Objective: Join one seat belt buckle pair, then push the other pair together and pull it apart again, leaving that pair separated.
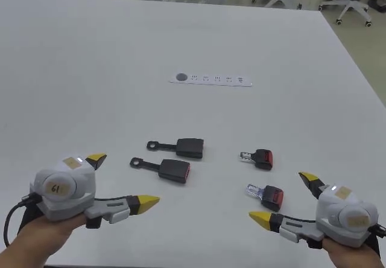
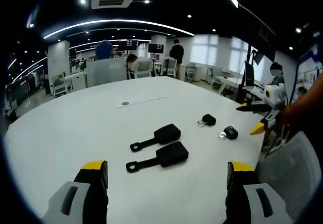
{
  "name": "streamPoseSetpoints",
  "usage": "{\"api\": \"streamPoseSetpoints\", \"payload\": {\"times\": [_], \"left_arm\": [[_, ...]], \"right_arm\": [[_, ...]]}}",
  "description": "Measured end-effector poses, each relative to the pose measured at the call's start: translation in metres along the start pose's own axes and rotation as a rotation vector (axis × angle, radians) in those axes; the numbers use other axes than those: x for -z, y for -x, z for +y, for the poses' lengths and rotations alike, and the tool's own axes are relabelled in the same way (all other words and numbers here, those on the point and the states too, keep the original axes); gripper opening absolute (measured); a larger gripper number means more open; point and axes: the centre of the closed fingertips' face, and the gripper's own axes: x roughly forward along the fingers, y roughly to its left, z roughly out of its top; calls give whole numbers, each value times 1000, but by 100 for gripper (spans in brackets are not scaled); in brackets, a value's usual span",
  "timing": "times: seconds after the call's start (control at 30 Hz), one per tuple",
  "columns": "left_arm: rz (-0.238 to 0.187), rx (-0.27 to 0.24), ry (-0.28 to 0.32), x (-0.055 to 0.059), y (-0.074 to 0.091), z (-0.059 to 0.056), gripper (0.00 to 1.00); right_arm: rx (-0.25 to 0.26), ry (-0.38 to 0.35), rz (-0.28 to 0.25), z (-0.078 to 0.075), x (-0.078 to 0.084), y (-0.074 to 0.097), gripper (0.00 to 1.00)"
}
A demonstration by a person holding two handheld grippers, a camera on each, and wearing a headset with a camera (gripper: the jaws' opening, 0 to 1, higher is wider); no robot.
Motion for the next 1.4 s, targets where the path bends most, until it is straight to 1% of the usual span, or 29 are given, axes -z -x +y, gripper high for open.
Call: {"api": "streamPoseSetpoints", "payload": {"times": [0.53,0.73,0.87,1.07,1.23,1.33,1.37,1.4], "left_arm": [[5,6,-5,0,-1,-2,100],[7,9,-8,1,-3,0,100],[3,15,0,-1,-3,-1,100],[14,22,-12,0,-5,-3,100],[24,37,-14,1,-6,-5,100],[33,49,-28,2,-7,-6,100],[38,58,-38,1,-8,-7,100],[52,69,-62,3,-9,-9,100]], "right_arm": [[-4,0,5,1,2,2,99],[-6,3,8,0,2,2,99],[-12,-11,-2,1,0,2,99],[-18,-7,10,2,4,2,98],[-33,-8,25,2,8,2,97],[-45,-9,29,3,10,2,97],[-49,-2,37,2,11,2,96],[-54,0,44,2,13,1,96]]}}
